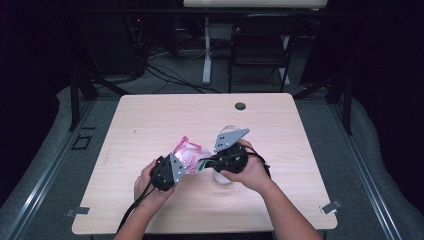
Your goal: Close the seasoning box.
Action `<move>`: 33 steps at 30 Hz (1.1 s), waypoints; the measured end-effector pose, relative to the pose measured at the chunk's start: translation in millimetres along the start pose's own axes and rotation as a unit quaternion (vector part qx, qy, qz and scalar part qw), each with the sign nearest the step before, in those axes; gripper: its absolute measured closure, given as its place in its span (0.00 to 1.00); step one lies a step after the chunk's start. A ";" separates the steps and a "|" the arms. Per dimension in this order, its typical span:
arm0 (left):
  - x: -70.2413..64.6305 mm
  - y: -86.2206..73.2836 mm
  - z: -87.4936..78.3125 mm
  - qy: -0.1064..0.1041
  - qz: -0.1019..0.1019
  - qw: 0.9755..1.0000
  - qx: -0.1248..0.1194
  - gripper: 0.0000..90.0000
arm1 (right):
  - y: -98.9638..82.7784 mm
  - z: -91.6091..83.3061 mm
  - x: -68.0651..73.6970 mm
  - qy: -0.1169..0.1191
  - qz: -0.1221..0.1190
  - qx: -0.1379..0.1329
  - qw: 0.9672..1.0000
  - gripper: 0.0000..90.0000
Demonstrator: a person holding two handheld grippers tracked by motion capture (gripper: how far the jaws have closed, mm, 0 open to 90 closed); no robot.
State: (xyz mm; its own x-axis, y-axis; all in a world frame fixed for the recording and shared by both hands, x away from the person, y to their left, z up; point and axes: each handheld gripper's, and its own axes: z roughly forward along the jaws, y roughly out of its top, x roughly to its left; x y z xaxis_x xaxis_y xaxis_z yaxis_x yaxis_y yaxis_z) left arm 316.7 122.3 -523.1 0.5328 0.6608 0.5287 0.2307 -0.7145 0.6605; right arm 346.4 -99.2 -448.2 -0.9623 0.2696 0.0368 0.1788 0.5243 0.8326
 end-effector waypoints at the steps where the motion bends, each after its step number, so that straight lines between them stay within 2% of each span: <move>1: 0.0 0.0 0.0 0.000 0.000 1.000 0.000 0.67 | 0.0 0.0 0.0 0.000 0.000 0.000 1.000 1.00; 17: 2.1 13.5 2.5 0.030 0.041 0.999 -0.018 0.67 | -2.3 -11.2 -6.8 -0.004 0.021 -0.014 1.000 1.00; 20: 1.7 15.9 3.9 0.043 0.054 0.997 -0.024 0.67 | -3.0 -13.1 -8.3 -0.002 0.026 -0.016 1.000 1.00; 25: 2.0 18.3 5.5 0.044 0.061 0.997 -0.024 0.67 | -4.2 -14.6 -9.6 -0.005 0.028 -0.017 0.999 1.00; 27: 2.7 21.0 6.3 0.051 0.073 0.996 -0.026 0.67 | -5.6 -15.8 -11.1 -0.005 0.031 -0.015 0.999 1.00; 33: 3.0 27.6 6.1 0.058 0.083 0.994 -0.030 0.67 | -7.7 -20.1 -14.4 -0.002 0.040 -0.024 0.999 1.00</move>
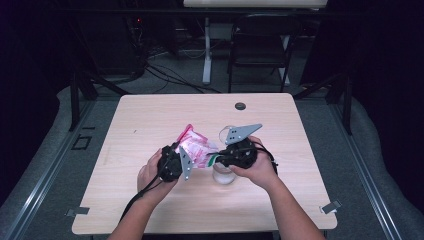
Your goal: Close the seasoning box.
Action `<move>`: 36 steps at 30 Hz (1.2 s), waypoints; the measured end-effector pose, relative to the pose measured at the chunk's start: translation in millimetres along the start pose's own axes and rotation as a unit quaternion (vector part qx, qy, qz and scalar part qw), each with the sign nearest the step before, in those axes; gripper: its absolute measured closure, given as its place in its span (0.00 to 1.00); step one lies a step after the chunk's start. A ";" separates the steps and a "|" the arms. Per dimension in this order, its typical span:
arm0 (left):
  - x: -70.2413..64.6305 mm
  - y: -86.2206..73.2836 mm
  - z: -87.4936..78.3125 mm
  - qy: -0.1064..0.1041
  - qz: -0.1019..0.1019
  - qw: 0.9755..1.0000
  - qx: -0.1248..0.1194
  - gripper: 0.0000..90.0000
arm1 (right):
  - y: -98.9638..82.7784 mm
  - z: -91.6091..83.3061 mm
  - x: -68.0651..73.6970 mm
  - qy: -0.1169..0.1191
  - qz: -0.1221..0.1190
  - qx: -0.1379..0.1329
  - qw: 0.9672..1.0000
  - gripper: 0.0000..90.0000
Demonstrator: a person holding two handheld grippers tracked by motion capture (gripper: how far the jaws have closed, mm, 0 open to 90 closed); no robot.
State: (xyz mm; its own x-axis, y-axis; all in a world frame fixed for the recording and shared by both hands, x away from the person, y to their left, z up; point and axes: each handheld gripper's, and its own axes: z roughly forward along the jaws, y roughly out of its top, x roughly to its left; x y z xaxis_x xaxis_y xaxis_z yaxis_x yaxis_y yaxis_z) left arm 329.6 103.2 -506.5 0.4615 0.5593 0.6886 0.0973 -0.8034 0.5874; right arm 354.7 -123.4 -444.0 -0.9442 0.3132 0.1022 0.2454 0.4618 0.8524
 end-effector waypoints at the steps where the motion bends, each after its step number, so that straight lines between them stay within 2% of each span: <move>1: 0.0 0.0 0.0 0.000 0.000 1.000 0.000 0.67 | 0.0 0.0 0.0 0.000 0.000 0.000 1.000 1.00; 7: 1.3 7.6 -0.9 0.015 0.024 1.000 0.001 0.67 | -1.4 -6.1 -2.7 -0.002 0.004 -0.007 1.000 1.00; 14: 1.7 12.2 -0.6 0.023 0.035 0.999 0.007 0.67 | -2.6 -8.3 -5.3 -0.004 0.011 -0.012 1.000 1.00; 16: 3.7 15.0 -2.2 0.030 0.057 0.998 0.020 0.67 | -4.4 -9.1 -7.8 -0.010 0.011 -0.008 1.000 1.00; 18: 3.7 15.7 -2.2 0.032 0.058 0.998 0.018 0.67 | -5.1 -9.4 -8.7 -0.009 0.014 -0.010 1.000 1.00; 19: 2.5 16.1 -1.4 0.035 0.052 0.998 0.011 0.67 | -5.7 -9.9 -9.7 -0.010 0.016 -0.011 1.000 1.00; 20: 3.9 17.4 -3.1 0.038 0.067 0.997 0.022 0.67 | -6.2 -10.0 -10.5 -0.007 0.019 -0.013 1.000 1.00; 24: 3.5 19.7 -3.6 0.045 0.077 0.996 0.025 0.67 | -7.6 -11.0 -13.1 -0.004 0.027 -0.017 0.999 1.00; 28: 2.1 21.4 -4.8 0.056 0.096 0.993 0.033 0.67 | -9.9 -10.0 -15.9 -0.002 0.033 -0.014 0.999 1.00; 29: 1.2 22.1 -5.6 0.064 0.104 0.992 0.036 0.67 | -10.5 -9.7 -16.8 -0.001 0.034 -0.014 0.999 1.00; 30: 1.2 22.1 -5.6 0.064 0.104 0.992 0.036 0.67 | -10.5 -9.7 -16.8 -0.001 0.034 -0.014 0.999 1.00; 31: 0.8 22.6 -6.6 0.069 0.116 0.990 0.041 0.67 | -11.8 -8.7 -18.4 0.001 0.037 -0.012 0.999 1.00; 36: 0.4 22.6 -8.0 0.073 0.126 0.988 0.043 0.68 | -15.1 -7.5 -22.5 0.003 0.048 -0.013 0.999 1.00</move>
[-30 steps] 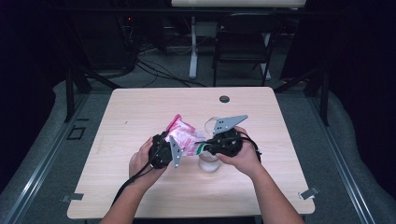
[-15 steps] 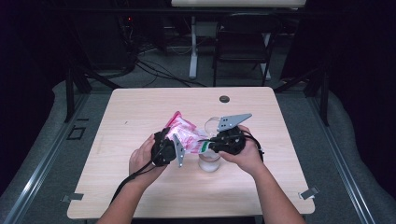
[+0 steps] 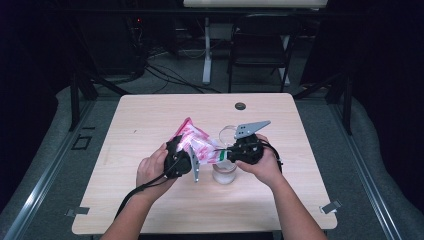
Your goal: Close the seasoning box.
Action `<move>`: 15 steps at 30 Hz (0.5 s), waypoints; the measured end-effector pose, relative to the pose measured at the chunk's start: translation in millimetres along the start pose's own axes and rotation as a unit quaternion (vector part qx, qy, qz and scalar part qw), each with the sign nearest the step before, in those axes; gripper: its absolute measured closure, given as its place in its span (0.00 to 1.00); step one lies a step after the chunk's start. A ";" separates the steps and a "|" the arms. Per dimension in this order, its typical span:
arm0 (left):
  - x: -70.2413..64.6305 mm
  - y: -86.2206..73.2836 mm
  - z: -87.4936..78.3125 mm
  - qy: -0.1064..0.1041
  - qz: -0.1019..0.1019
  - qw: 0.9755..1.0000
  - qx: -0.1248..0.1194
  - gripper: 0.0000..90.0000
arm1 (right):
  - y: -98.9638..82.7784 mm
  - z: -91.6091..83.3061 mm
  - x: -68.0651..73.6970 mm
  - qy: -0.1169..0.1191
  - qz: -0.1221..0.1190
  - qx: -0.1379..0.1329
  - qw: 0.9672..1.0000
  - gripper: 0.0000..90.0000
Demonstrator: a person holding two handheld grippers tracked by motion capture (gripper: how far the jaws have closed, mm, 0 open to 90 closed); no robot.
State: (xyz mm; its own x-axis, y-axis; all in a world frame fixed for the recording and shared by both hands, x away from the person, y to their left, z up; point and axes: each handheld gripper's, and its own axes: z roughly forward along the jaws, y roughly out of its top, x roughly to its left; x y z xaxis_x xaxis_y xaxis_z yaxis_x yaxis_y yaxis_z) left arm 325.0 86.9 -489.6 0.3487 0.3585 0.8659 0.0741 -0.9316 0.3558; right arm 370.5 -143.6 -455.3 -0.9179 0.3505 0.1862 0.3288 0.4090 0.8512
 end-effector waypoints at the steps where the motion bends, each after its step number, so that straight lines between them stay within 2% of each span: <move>1: 0.0 -0.1 -0.1 0.001 0.002 1.000 0.001 0.68 | -0.5 0.8 -0.2 0.000 0.002 -0.001 1.000 1.00; 6: -0.7 0.1 -0.6 0.004 0.008 1.000 0.003 0.68 | -1.2 1.8 -1.1 -0.003 0.002 0.004 1.000 1.00; 8: -1.2 1.3 -0.8 0.011 0.017 1.000 0.003 0.68 | -1.5 2.0 -2.0 -0.004 0.004 0.007 1.000 1.00; 15: -3.2 2.9 -1.2 0.013 0.031 0.999 0.009 0.68 | -4.3 4.4 -4.6 -0.007 0.012 0.011 1.000 1.00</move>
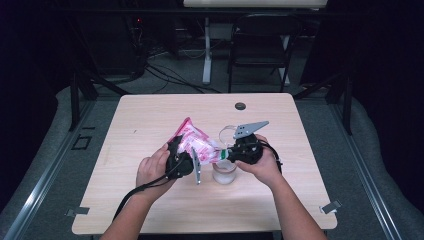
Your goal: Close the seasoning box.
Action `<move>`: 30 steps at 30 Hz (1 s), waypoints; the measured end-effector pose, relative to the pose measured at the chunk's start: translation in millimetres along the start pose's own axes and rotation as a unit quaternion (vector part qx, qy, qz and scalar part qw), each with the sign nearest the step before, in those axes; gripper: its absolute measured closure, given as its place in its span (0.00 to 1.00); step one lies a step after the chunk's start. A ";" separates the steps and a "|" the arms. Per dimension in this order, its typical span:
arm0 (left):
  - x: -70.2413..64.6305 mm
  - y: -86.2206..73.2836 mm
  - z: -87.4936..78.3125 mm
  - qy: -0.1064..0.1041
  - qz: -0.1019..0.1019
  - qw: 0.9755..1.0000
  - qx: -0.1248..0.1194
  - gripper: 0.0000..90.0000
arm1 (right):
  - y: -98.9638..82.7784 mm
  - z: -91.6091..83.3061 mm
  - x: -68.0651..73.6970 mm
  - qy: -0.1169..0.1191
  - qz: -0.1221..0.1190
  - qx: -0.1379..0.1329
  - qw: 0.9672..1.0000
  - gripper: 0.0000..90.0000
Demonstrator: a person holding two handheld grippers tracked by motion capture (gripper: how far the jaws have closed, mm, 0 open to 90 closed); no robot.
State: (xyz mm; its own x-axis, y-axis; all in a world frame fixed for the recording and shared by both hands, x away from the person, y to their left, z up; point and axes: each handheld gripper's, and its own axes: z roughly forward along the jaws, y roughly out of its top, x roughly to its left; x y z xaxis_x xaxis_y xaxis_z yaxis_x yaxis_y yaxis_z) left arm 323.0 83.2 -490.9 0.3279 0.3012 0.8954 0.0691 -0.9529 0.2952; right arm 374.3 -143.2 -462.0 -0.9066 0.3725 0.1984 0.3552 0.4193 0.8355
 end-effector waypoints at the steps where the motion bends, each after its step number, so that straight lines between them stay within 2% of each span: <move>1: -0.4 0.1 0.1 0.000 0.002 1.000 0.000 0.68 | 0.0 0.0 0.0 0.000 0.000 0.000 1.000 1.00; 12: -4.1 1.5 0.2 0.004 0.017 1.000 -0.002 0.68 | -2.7 1.4 -1.8 -0.004 0.001 0.014 1.000 1.00; 17: -4.9 2.8 0.9 0.003 0.024 1.000 -0.006 0.68 | -5.3 1.4 -0.9 -0.007 0.006 0.011 1.000 1.00; 23: -4.9 4.9 1.8 -0.007 0.033 0.999 -0.006 0.68 | -10.1 0.3 0.5 -0.015 0.006 0.019 1.000 1.00; 24: -4.2 6.1 1.4 -0.008 0.043 0.999 -0.004 0.68 | -10.6 0.5 0.7 -0.016 0.006 0.021 1.000 1.00; 27: -4.0 6.7 1.1 -0.011 0.046 0.999 -0.003 0.68 | -11.4 0.8 1.7 -0.019 0.006 0.024 1.000 1.00; 30: -2.1 9.1 -0.6 -0.008 0.059 0.998 -0.002 0.68 | -12.3 -0.2 2.0 -0.018 0.007 0.020 1.000 1.00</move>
State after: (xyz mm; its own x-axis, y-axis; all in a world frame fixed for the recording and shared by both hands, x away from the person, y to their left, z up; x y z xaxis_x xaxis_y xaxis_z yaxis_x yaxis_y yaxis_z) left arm 322.4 73.9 -489.9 0.3490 0.1860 0.9185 0.0261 -0.9817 0.1889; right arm 368.1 -147.8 -471.9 -0.8931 0.4076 0.1905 0.3771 0.4470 0.8112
